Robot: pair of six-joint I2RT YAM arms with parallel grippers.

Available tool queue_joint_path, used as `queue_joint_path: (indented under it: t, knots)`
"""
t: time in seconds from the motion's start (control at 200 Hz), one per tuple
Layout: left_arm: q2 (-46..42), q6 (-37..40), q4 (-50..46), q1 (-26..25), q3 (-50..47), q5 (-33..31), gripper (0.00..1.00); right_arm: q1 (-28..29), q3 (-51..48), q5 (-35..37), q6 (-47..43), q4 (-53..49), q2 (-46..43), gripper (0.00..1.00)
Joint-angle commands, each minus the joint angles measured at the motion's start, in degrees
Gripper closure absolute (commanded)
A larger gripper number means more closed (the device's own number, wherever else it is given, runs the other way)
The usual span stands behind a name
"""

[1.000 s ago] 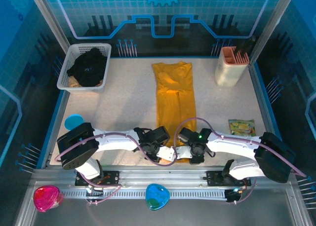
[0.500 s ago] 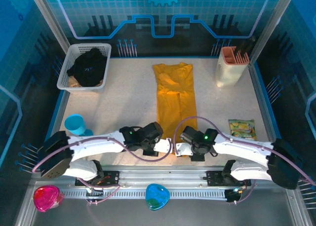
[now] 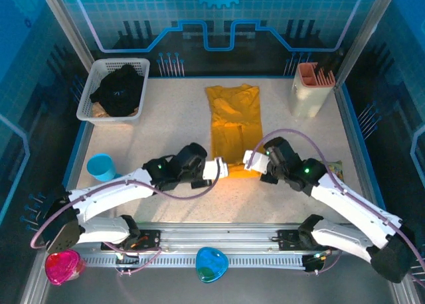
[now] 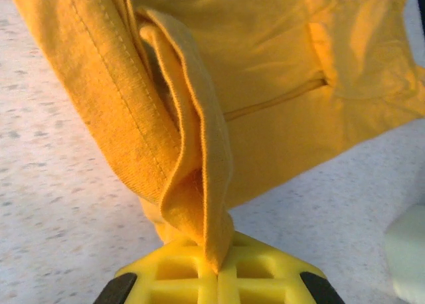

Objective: Fold and stack the t-shirts

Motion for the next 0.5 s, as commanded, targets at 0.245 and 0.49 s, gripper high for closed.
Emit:
queue_joint_path:
  t: [0.245, 0.49]
  knots:
    - [14.44, 0.8, 7.86, 9.07, 12.22, -0.74, 1.0, -10.16, 10.37, -2.8, -7.19, 12.75, 17.13, 1.0]
    - [26.69, 1.77, 12.84, 12.67, 17.37, -3.3, 1.0, -14.73, 15.06, -4.66, -7.16, 18.85, 29.66, 1.0]
